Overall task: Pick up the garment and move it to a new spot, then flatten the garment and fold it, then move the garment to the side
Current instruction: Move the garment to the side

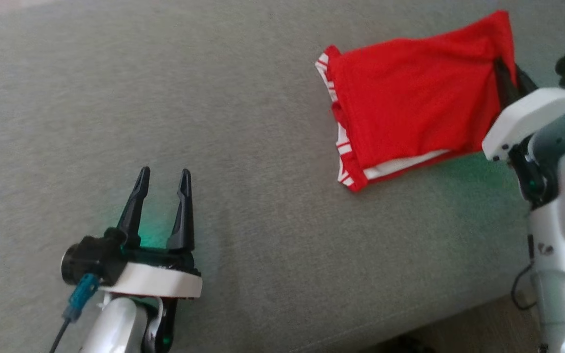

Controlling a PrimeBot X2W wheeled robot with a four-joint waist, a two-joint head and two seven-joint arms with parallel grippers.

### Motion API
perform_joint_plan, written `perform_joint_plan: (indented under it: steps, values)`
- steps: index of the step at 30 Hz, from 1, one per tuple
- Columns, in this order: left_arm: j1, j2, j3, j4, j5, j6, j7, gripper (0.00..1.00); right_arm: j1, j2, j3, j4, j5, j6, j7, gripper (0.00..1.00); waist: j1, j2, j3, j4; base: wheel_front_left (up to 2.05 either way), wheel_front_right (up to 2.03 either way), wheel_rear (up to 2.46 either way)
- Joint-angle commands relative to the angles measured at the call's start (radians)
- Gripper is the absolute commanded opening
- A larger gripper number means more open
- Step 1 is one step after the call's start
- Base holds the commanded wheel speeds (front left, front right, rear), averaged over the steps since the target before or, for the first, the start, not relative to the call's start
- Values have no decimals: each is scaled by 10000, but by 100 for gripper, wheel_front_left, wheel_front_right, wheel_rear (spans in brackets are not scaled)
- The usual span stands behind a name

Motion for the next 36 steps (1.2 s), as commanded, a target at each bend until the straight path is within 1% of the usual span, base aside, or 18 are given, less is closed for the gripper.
perform_joint_plan:
  steps: [1, 6, 8, 9, 12, 14, 17, 21, 22, 23, 26, 28, 31, 36]
  values:
    - [-239, 141, 240, -383, 69, 73, 47, 100, -464, 40, 209, -272, 101, 65, -170, 0, -1, 0, 526, -489, 0, 0, 0]
    - [-278, 230, 225, -570, 118, 166, 168, 100, -1039, -165, 137, 139, 84, 65, -297, 0, -1, 0, 635, -260, 0, 0, 0]
    - [-287, 272, 258, -640, 113, 201, 174, 100, -1323, -416, -27, 367, 64, 65, -325, 0, -1, 0, 680, -81, 0, 0, 0]
    - [-299, 305, 290, -727, 112, 245, 179, 100, -1611, -719, -287, 584, -50, 65, -345, 0, -1, 0, 748, 114, 0, 0, 0]
    - [-305, 353, 345, -866, 109, 318, 180, 100, -2036, -1125, -760, 893, -265, 65, -367, 0, -1, 0, 861, 388, 0, 0, 0]
    - [-304, 370, 363, -903, 104, 336, 178, 100, -2142, -1228, -919, 974, -342, 65, -361, 0, -1, 0, 900, 476, 0, 0, 0]
    - [-294, 398, 388, -997, 90, 382, 169, 100, -2383, -1649, -1269, 1247, -743, 65, -340, 0, -1, 0, 1012, 703, 0, 0, 0]
    - [-297, 429, 398, -1022, 55, 395, 139, 100, -2563, -1871, -1665, 1550, -1254, 65, -393, 0, -1, 0, 1109, 889, 0, 0, 0]
    - [-303, 428, 390, -1020, 52, 399, 133, 100, -2588, -1891, -1763, 1623, -1396, 65, -416, 46, -1, 0, 1119, 923, 0, 0, 0]
    - [-315, 424, 377, -1012, 50, 401, 129, 100, -2599, -1888, -1843, 1678, -1507, 65, -458, 100, -1, 0, 1123, 959, 0, 0, 0]
    - [-341, 408, 353, -973, 33, 415, 102, 100, -2608, -1769, -2084, 1727, -1782, 65, -701, 100, -1, 0, 1088, 1026, 0, 0, 0]
    - [-349, 396, 344, -926, 8, 418, 78, 100, -2597, -1613, -2071, 1664, -1868, 65, -903, 100, -1, 0, 1006, 1063, 0, 0, 0]
    - [-347, 378, 346, -832, -39, 426, 29, 100, -2570, -1319, -1811, 1520, -1790, 65, -1086, 100, -1, 0, 793, 1108, 0, 0, 0]
    - [-300, 318, 378, -646, -169, 434, -83, 100, -2397, -971, -1092, 1128, -1574, 65, -1302, 100, -1, 0, 243, 1267, 0, 0, 0]
